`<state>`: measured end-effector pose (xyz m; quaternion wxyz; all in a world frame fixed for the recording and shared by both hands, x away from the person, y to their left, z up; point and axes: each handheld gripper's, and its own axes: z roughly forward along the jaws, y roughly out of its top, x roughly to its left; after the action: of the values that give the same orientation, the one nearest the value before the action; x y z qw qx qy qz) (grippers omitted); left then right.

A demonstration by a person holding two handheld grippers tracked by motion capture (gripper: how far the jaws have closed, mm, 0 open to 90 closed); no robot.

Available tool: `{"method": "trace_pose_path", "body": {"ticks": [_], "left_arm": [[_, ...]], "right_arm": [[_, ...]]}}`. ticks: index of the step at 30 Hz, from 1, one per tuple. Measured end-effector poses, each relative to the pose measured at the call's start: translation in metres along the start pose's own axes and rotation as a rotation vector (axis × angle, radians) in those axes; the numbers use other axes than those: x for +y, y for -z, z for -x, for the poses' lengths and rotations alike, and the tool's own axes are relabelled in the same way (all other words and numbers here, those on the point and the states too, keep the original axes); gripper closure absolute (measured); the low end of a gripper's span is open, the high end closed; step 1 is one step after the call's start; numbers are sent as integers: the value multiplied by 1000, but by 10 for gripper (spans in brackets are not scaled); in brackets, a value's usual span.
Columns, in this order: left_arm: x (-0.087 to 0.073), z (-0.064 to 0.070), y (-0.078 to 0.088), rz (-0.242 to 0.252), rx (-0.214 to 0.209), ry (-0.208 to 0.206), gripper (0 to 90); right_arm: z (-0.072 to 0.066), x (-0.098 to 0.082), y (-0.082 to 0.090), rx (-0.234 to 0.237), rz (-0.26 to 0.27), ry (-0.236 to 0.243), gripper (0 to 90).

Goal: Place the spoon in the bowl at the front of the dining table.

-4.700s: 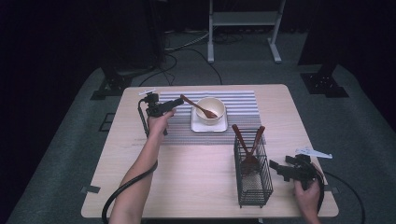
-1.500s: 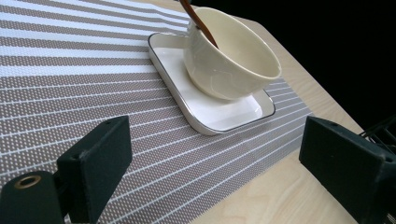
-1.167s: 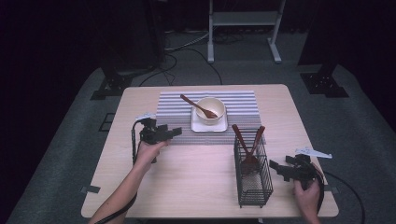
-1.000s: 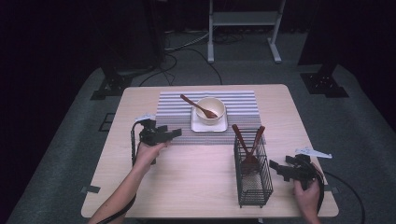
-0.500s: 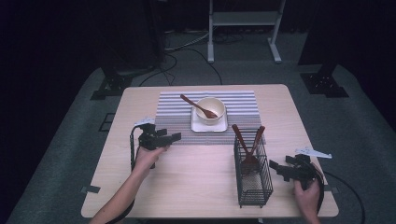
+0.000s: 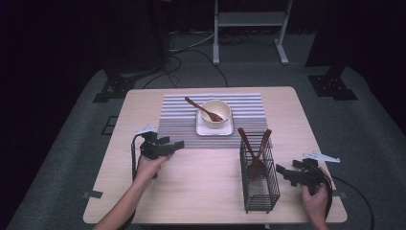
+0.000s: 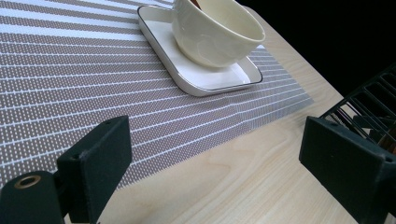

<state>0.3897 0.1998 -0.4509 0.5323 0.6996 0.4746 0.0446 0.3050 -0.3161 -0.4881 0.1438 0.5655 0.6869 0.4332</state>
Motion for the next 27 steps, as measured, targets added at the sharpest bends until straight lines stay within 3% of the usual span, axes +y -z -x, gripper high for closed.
{"method": "trace_pose_path", "body": {"ticks": [7,17,21,27], "left_arm": [[-4,3,3,-5,4,-13,86],[-12,5,8,3,-5,2,86],[-13,8,10,6,4,-22,86],[-18,13,13,14,-12,-23,86]], "right_arm": [[1,0,0,0,2,-2,141],[0,0,0,-2,0,0,141],[0,0,0,-2,2,0,141],[0,0,0,-3,0,0,141]]}}
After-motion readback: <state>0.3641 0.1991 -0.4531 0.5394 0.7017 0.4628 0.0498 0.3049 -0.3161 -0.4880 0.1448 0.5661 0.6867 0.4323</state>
